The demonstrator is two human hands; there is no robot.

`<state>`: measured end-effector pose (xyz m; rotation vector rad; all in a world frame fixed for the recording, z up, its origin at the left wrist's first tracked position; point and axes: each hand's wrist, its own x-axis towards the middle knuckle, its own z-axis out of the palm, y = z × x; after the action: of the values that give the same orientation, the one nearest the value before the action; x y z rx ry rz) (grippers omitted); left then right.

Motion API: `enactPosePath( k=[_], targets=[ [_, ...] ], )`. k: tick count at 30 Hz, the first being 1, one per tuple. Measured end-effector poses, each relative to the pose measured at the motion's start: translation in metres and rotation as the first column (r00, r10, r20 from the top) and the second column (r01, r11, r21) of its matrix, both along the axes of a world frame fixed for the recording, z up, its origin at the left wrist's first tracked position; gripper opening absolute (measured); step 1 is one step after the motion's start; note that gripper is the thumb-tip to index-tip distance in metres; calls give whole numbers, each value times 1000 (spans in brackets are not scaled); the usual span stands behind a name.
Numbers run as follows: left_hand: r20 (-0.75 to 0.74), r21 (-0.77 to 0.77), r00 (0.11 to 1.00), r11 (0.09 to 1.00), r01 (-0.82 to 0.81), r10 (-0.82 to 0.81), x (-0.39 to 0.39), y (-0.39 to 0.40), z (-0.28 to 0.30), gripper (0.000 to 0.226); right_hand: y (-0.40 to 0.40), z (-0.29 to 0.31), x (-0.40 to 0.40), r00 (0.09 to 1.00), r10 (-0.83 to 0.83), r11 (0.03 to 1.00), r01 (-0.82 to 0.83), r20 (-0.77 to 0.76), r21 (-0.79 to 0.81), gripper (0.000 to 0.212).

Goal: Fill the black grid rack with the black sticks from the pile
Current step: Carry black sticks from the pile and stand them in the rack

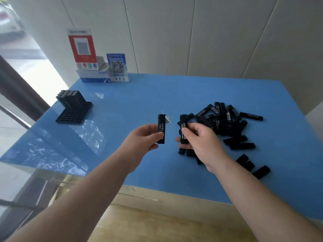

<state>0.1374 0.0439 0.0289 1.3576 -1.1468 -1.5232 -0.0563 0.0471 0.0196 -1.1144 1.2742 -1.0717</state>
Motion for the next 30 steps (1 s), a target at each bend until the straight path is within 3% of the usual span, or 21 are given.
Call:
enactPosePath(
  k=[11, 20, 30],
  targets=[
    [-86, -28, 982, 985, -169, 166, 163, 34, -1, 15, 6, 14, 159, 973, 124, 987, -141, -193, -75, 13],
    [9, -64, 988, 986, -153, 154, 308, 56, 1, 18, 16, 16, 305, 963, 218, 970, -231, -157, -73, 12],
    [-102, -18, 970, 975, -222, 219, 382, 20, -3, 15, -17, 5, 371, 949, 274, 957, -285, -153, -51, 12]
  ],
)
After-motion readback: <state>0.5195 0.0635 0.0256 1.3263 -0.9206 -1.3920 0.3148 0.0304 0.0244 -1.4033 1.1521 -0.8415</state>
